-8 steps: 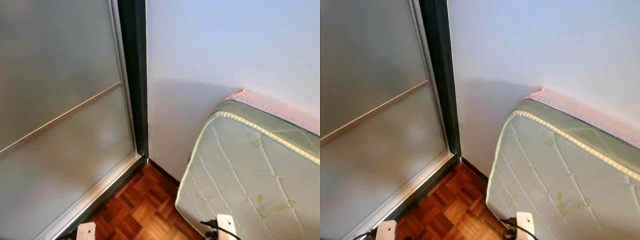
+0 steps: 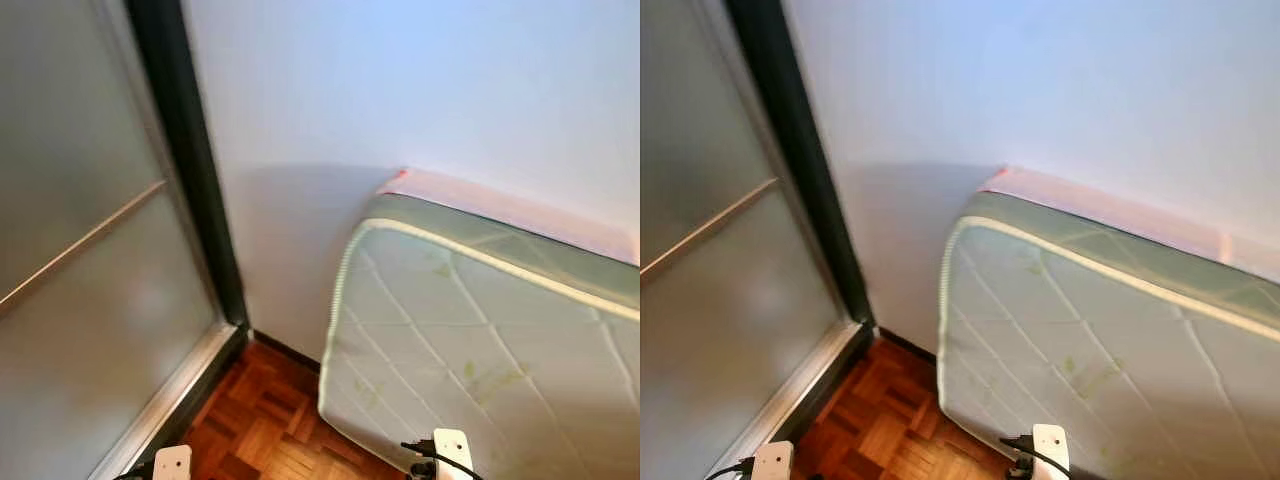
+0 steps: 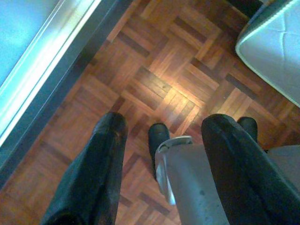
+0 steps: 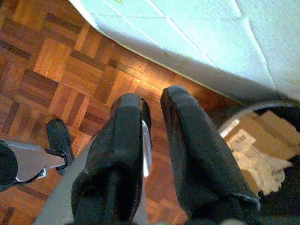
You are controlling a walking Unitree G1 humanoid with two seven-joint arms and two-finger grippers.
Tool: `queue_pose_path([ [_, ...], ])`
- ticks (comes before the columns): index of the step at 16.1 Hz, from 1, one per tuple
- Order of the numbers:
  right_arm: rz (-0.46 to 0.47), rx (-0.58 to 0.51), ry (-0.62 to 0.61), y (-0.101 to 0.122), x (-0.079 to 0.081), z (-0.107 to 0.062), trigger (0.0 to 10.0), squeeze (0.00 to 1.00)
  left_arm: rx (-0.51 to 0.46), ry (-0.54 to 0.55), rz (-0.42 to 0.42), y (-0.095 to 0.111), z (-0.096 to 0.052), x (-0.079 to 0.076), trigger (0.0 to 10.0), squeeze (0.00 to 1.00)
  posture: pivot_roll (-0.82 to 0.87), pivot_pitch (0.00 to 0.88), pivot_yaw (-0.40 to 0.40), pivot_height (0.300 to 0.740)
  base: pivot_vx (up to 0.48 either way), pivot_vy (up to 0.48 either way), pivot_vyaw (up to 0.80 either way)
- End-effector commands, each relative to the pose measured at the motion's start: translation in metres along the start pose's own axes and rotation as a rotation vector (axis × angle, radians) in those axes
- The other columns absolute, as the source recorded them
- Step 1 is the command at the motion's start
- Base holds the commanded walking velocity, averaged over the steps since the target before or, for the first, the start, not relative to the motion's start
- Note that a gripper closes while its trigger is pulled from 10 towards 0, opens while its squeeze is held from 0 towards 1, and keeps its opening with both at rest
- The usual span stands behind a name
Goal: Clean up the room
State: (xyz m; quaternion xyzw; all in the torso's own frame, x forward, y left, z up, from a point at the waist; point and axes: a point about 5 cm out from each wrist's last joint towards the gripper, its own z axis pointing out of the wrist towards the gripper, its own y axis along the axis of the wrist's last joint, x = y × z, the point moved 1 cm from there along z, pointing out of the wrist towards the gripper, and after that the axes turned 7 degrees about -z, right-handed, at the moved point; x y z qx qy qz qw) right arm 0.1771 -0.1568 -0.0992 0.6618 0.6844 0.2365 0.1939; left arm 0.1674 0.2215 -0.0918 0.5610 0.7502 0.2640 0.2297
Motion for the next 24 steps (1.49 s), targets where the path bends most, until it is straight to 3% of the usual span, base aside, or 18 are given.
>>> queue_pose_path([
  [1,0.178,-0.133,-0.112,0.063,-0.07,-0.004,10.0,0.0,0.032,-0.034,0.028,0.018,0.007,-0.001,10.0,0.0,0.0,0.0,-0.023,0.74,0.0,0.0,-0.78],
  [14,0.148,-0.117,-0.1,0.068,-0.068,-0.003,10.0,0.0,0.037,-0.018,0.064,0.015,0.007,-0.001,10.0,0.0,0.03,0.0,-0.044,0.74,0.0,0.0,-0.78],
  [17,0.145,-0.102,-0.09,0.06,-0.063,-0.002,10.0,0.0,0.057,-0.019,0.061,0.007,0.003,0.005,10.0,0.0,0.05,0.0,-0.052,0.74,0.0,0.0,-0.78],
  [21,0.14,-0.055,-0.066,0.042,-0.05,0.0,10.0,0.0,0.092,0.034,0.068,-0.008,-0.005,0.03,10.0,0.0,0.11,0.0,-0.074,0.74,0.0,0.0,-0.78],
  [24,0.115,-0.026,-0.046,0.029,-0.045,-0.001,10.0,0.0,0.11,0.033,0.071,-0.018,-0.011,0.037,10.0,0.0,0.15,0.046,-0.113,0.74,0.0,0.0,-0.78],
])
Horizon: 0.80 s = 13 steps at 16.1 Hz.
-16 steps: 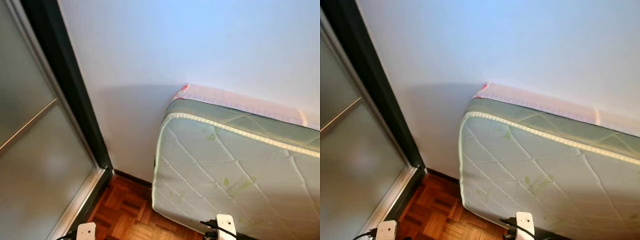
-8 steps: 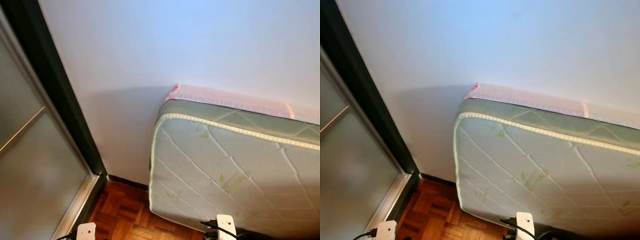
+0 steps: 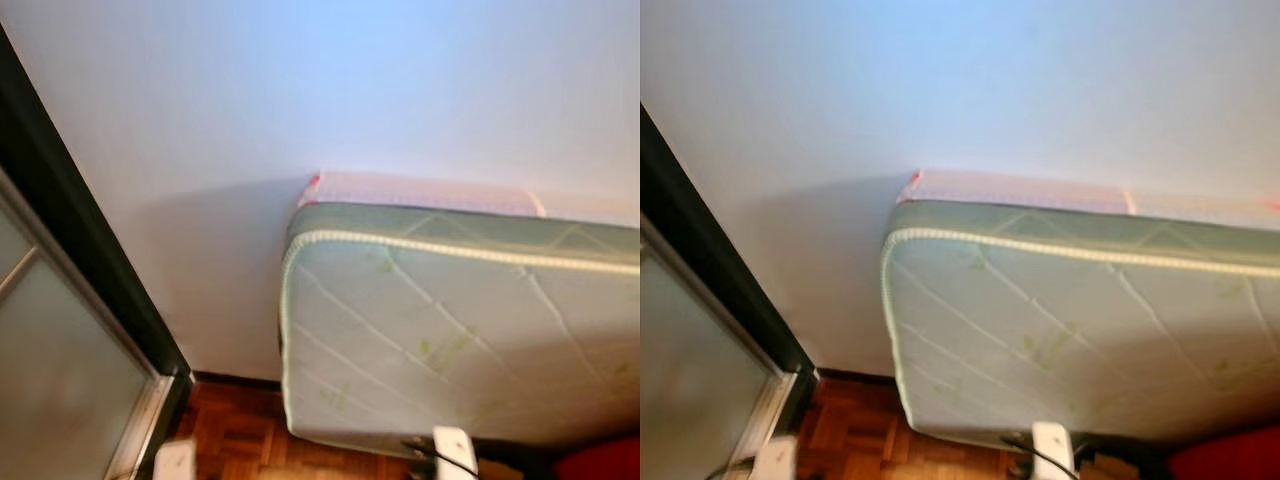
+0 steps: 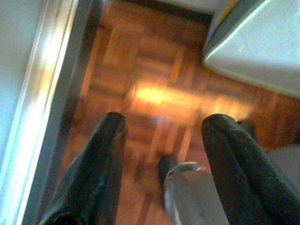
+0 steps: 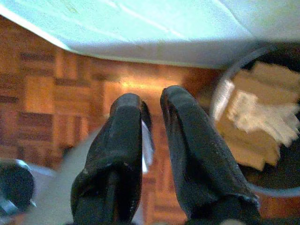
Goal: Clean up the room
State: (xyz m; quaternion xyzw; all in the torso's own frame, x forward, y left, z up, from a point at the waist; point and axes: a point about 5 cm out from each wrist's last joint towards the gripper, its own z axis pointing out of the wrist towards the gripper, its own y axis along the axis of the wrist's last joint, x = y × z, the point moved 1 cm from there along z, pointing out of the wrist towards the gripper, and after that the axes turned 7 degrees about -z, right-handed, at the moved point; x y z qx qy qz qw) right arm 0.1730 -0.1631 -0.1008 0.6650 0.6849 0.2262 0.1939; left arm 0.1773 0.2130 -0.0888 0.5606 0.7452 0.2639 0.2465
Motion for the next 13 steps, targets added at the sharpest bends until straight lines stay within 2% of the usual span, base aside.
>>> queue_pose_path([
  [1,0.109,-0.032,-0.032,0.029,-0.042,-0.001,10.0,0.0,0.137,0.055,0.066,-0.029,-0.017,0.047,10.0,0.0,0.16,0.072,-0.146,0.74,0.0,0.0,-0.77],
  [4,0.097,-0.014,-0.067,0.018,-0.061,-0.008,10.0,0.0,0.158,0.047,0.003,-0.047,-0.022,0.035,10.0,0.0,0.12,0.095,-0.159,0.74,0.0,0.0,-0.77],
  [7,0.11,-0.015,-0.122,0.008,-0.086,-0.017,10.0,0.0,0.203,-0.025,0.026,-0.07,-0.027,0.007,10.0,0.0,0.06,0.113,-0.129,0.74,0.0,0.0,-0.77],
  [8,0.113,-0.009,-0.144,0.004,-0.092,-0.02,10.0,0.0,0.208,-0.026,-0.001,-0.075,-0.029,0.0,10.0,0.0,0.04,0.116,-0.121,0.74,0.0,0.0,-0.77],
  [10,0.147,-0.008,-0.174,0.001,-0.095,-0.021,10.0,0.0,0.177,-0.039,-0.005,-0.07,-0.026,-0.006,10.0,0.0,0.02,0.116,-0.102,0.74,0.0,0.0,-0.77],
  [11,0.165,-0.023,-0.168,0.005,-0.089,-0.018,10.0,0.0,0.136,-0.064,0.025,-0.053,-0.018,-0.009,10.0,0.0,-0.01,0.119,-0.077,0.74,0.0,0.0,-0.77],
  [13,0.172,-0.022,-0.147,0.01,-0.077,-0.013,10.0,0.0,0.102,-0.059,0.062,-0.034,-0.011,-0.002,10.0,0.0,0.02,0.097,-0.085,0.74,0.0,0.0,-0.77],
])
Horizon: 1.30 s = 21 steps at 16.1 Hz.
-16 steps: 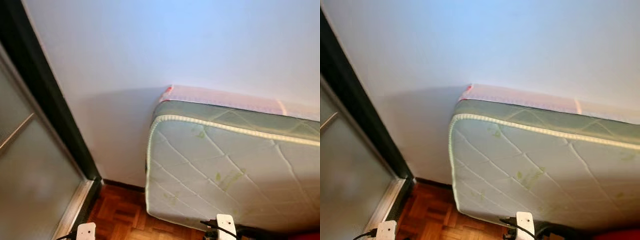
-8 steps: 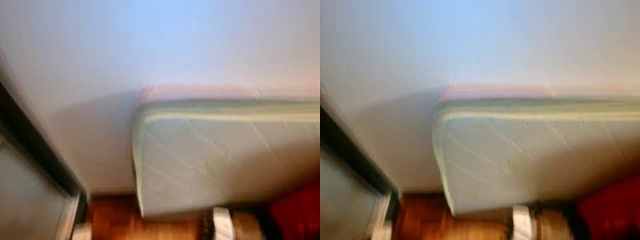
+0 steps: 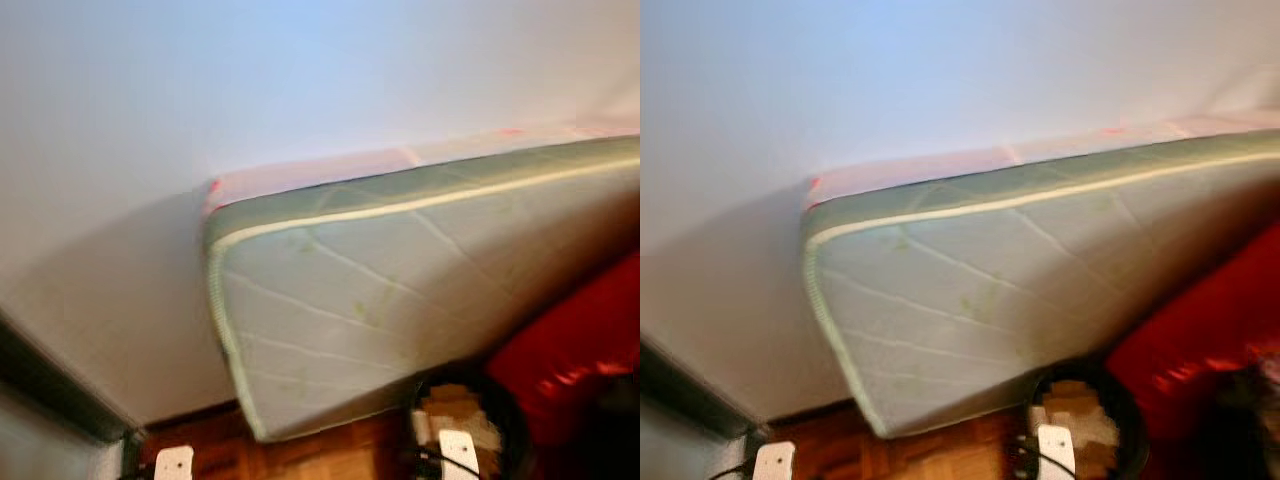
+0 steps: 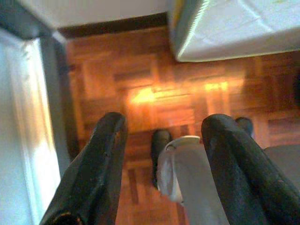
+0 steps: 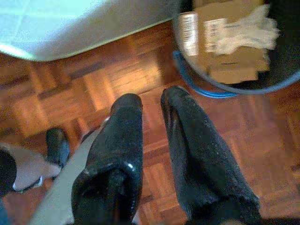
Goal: Clean up the room
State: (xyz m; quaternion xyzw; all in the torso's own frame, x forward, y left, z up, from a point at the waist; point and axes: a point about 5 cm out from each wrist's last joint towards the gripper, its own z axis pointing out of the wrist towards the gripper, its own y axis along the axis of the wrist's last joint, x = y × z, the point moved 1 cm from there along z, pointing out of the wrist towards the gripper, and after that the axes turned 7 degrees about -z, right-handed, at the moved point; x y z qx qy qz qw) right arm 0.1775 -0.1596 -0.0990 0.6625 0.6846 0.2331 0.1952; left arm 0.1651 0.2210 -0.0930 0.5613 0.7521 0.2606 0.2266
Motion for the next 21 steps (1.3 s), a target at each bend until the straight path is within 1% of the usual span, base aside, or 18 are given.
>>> queue_pose_path([
  [1,0.171,-0.006,-0.139,0.007,-0.071,-0.012,10.0,0.0,0.04,-0.072,0.062,-0.013,-0.004,-0.006,10.0,0.0,0.04,0.084,-0.089,0.74,0.0,0.0,-0.77],
  [2,0.173,0.0,-0.119,0.009,-0.061,-0.008,10.0,0.0,-0.004,-0.052,0.054,0.001,-0.001,0.001,10.0,0.0,0.06,0.074,-0.097,0.74,0.0,0.0,-0.77],
  [3,0.166,0.006,-0.108,0.01,-0.055,-0.006,10.0,0.0,-0.019,-0.047,0.064,0.008,0.0,0.004,10.0,0.0,0.08,0.069,-0.105,0.74,0.0,0.0,-0.77],
  [4,0.166,0.006,-0.102,0.011,-0.051,-0.005,10.0,0.0,-0.025,-0.042,0.065,0.01,0.001,0.006,10.0,0.0,0.09,0.067,-0.106,0.74,0.0,0.0,-0.77],
  [6,0.171,-0.003,-0.094,0.014,-0.047,-0.004,10.0,0.0,-0.045,-0.044,0.062,0.013,0.001,0.002,10.0,0.0,0.1,0.064,-0.109,0.74,0.0,0.0,-0.77],
  [7,0.174,-0.009,-0.091,0.016,-0.047,-0.004,10.0,0.0,-0.049,-0.047,0.063,0.011,0.001,0.0,10.0,0.0,0.11,0.063,-0.109,0.74,0.0,0.0,-0.77],
  [10,0.185,-0.031,-0.103,0.021,-0.054,-0.004,10.0,0.0,-0.034,-0.043,0.051,0.006,0.0,-0.002,10.0,0.0,0.09,0.054,-0.073,0.74,0.0,0.0,-0.77],
  [12,0.185,-0.045,-0.111,0.024,-0.059,-0.005,10.0,0.0,-0.029,-0.056,0.08,0.005,0.0,-0.003,10.0,0.0,0.03,0.05,-0.046,0.74,0.0,0.0,-0.76],
  [13,0.194,-0.048,-0.122,0.023,-0.061,-0.006,10.0,0.0,-0.018,-0.05,0.069,0.003,0.0,-0.002,10.0,0.0,0.02,0.043,-0.039,0.74,0.0,0.0,-0.76],
  [14,0.216,-0.055,-0.142,0.022,-0.064,-0.007,10.0,0.0,-0.002,-0.043,0.048,0.001,0.0,-0.001,10.0,0.0,0.0,0.037,-0.039,0.74,0.0,0.0,0.0],
  [16,0.187,-0.054,-0.151,0.021,-0.067,-0.008,10.0,0.0,0.002,-0.041,0.027,0.003,0.001,-0.002,10.0,0.0,-0.02,0.041,-0.043,0.74,0.0,0.0,0.0],
  [17,0.185,-0.048,-0.151,0.02,-0.069,-0.009,10.0,0.0,0.011,-0.041,0.028,0.004,0.002,-0.005,10.0,0.0,-0.01,0.049,-0.057,0.74,0.0,0.0,0.0],
  [18,0.208,-0.058,-0.147,0.02,-0.069,-0.009,10.0,0.0,0.011,-0.048,0.037,0.005,0.002,-0.007,10.0,0.0,0.0,0.05,-0.057,0.74,0.0,0.0,0.0],
  [19,0.203,-0.06,-0.142,0.02,-0.069,-0.009,10.0,0.0,0.01,-0.049,0.034,0.004,0.002,-0.007,10.0,0.0,-0.01,0.049,-0.049,0.74,0.0,0.0,0.0],
  [20,0.204,-0.062,-0.144,0.019,-0.069,-0.009,10.0,0.0,0.016,-0.046,0.034,0.001,0.001,-0.006,10.0,0.0,-0.01,0.043,-0.04,0.74,0.0,0.0,0.0],
  [21,0.206,-0.067,-0.133,0.018,-0.068,-0.009,10.0,0.0,0.037,-0.049,0.057,-0.007,-0.001,-0.005,10.0,0.0,-0.02,0.034,-0.035,0.74,0.0,0.0,0.0],
])
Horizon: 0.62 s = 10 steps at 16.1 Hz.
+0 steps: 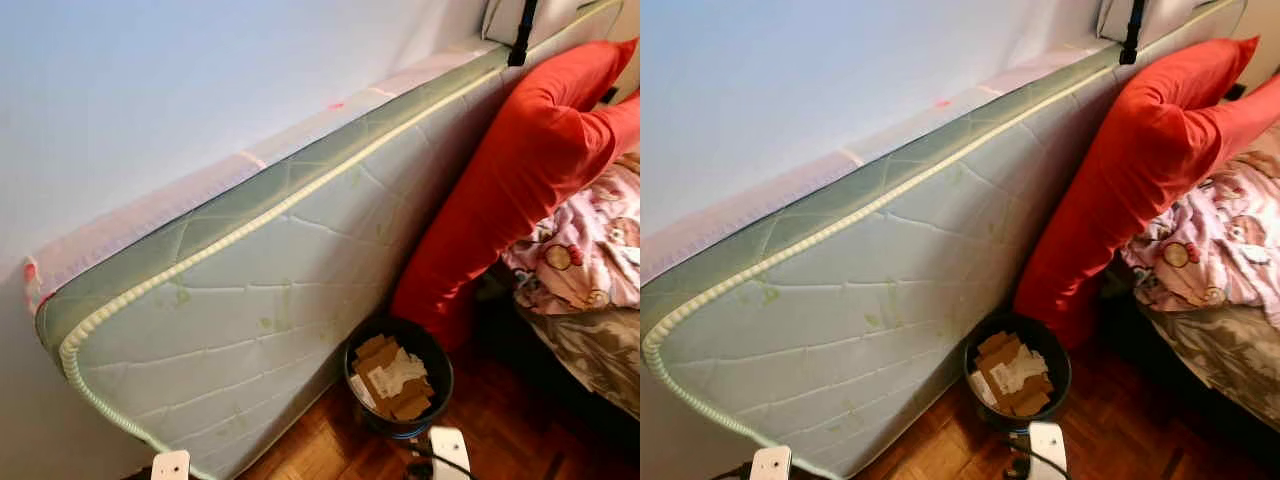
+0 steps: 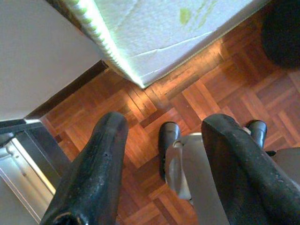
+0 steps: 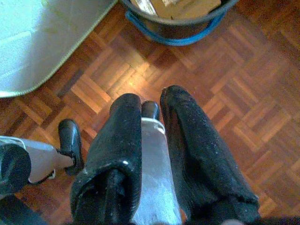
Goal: Clean up the room
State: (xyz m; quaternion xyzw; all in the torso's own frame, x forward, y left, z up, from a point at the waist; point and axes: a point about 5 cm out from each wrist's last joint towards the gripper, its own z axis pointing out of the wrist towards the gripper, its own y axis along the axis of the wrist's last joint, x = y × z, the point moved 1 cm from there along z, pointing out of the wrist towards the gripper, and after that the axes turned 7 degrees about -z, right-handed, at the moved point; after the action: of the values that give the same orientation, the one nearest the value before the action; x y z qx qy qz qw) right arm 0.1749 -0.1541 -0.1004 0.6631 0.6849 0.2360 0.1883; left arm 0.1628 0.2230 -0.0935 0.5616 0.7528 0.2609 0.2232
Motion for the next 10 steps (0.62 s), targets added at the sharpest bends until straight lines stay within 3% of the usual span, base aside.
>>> queue_pose_path([
  [1,0.201,-0.074,-0.145,0.021,-0.073,-0.01,10.0,0.0,0.033,-0.054,0.055,-0.005,0.0,-0.007,10.0,0.0,-0.02,0.034,-0.035,0.74,0.0,0.0,0.0],
  [5,0.214,-0.056,-0.165,0.014,-0.076,-0.012,10.0,0.0,0.048,-0.048,0.058,-0.013,-0.004,-0.002,10.0,0.0,-0.02,0.077,-0.046,0.74,0.0,0.0,0.0],
  [8,0.22,-0.054,-0.158,0.012,-0.077,-0.013,10.0,0.0,0.037,-0.034,0.051,-0.012,-0.004,0.003,10.0,0.0,-0.01,0.11,-0.052,0.74,0.0,-0.08,-0.67],
  [10,0.168,-0.057,-0.125,0.014,-0.077,-0.013,10.0,0.0,0.027,-0.034,0.051,-0.009,-0.004,0.004,10.0,0.0,-0.01,0.12,-0.056,0.74,0.0,0.0,-0.59],
])
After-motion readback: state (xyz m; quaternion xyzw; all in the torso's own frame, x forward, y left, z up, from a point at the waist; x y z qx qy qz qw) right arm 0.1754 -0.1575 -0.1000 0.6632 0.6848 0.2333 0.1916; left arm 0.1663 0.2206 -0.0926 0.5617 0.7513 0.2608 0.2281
